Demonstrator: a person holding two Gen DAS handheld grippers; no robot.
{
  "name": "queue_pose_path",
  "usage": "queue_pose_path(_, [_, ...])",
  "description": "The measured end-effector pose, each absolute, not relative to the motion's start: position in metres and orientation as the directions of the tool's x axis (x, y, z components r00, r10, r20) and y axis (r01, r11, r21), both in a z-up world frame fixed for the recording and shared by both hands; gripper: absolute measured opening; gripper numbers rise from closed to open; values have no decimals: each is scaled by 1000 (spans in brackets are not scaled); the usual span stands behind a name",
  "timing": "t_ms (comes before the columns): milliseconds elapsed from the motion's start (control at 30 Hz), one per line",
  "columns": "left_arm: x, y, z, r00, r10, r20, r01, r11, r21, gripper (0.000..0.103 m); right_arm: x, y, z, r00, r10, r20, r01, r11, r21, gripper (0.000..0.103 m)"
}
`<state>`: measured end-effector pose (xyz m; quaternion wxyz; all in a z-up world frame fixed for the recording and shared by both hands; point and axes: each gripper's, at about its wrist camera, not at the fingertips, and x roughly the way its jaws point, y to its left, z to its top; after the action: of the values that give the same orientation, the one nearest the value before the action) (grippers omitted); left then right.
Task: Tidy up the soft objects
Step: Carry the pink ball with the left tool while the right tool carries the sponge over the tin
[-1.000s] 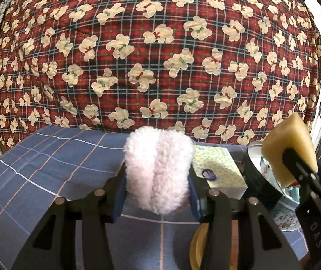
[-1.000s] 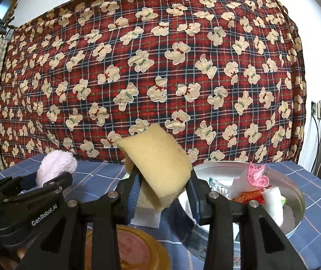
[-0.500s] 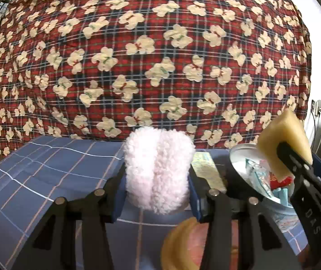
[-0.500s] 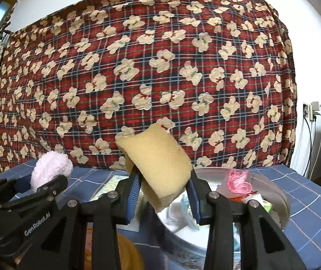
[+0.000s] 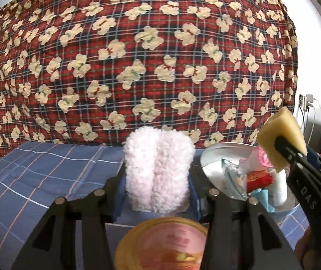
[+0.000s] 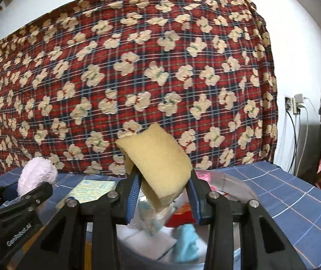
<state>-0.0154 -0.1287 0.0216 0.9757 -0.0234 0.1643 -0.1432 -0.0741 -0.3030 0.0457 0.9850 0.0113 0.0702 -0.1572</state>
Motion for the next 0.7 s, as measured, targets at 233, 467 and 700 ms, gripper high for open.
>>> queue_pose_path(233, [-19,-151,23,893,-319,-316,306,948,-91,47,-77,-327,46,929,-340,-144,342,940,-9,42])
queue_pose_path(467, [-22,-173,24,880,-348,-322,338,937,-88,47,-77,-348,45,916,-371,-151,371,928,-29,42])
queue_pose_path(700, [-25,-197,25,868,-377,-322,374,924,-76,47,-81,-371,45,902,-403,-157,405,914,-23,42])
